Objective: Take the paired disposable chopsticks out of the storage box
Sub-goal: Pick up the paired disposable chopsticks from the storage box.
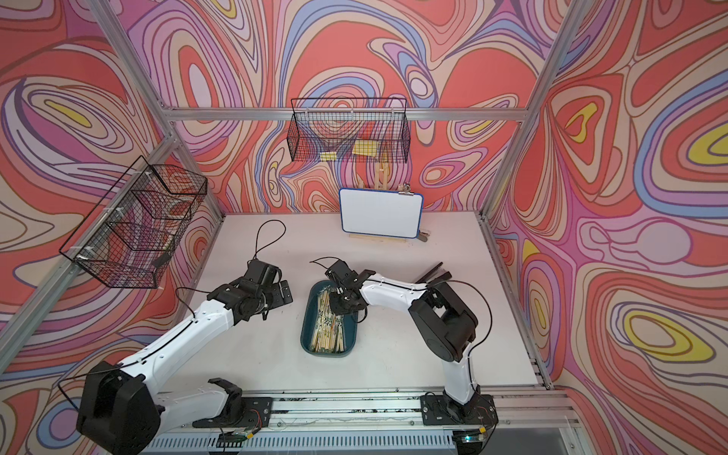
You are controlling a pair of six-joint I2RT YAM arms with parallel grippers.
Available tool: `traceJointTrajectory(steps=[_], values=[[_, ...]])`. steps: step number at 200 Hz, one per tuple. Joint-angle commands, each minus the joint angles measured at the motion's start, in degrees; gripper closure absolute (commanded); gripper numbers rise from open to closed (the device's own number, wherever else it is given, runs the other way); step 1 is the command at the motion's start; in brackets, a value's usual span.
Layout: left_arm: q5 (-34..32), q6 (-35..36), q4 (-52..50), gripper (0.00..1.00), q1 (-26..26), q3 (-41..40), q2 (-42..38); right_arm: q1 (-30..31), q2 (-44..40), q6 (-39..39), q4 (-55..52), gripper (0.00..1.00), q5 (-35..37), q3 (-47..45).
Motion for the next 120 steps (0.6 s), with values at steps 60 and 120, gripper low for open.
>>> traceJointTrajectory(steps=[60,120], values=[[0.78,0.25,0.8,0.0,0.4,-0.73,-1.12,0.41,0.47,-0.61,0.65,0.81,-0.06,0.4],[1.19,0.12,0.89,0.0,0.38,-0.54,-0.89,0.35,-1.38,-0.87,0.31,0.96,0.24,0.34]])
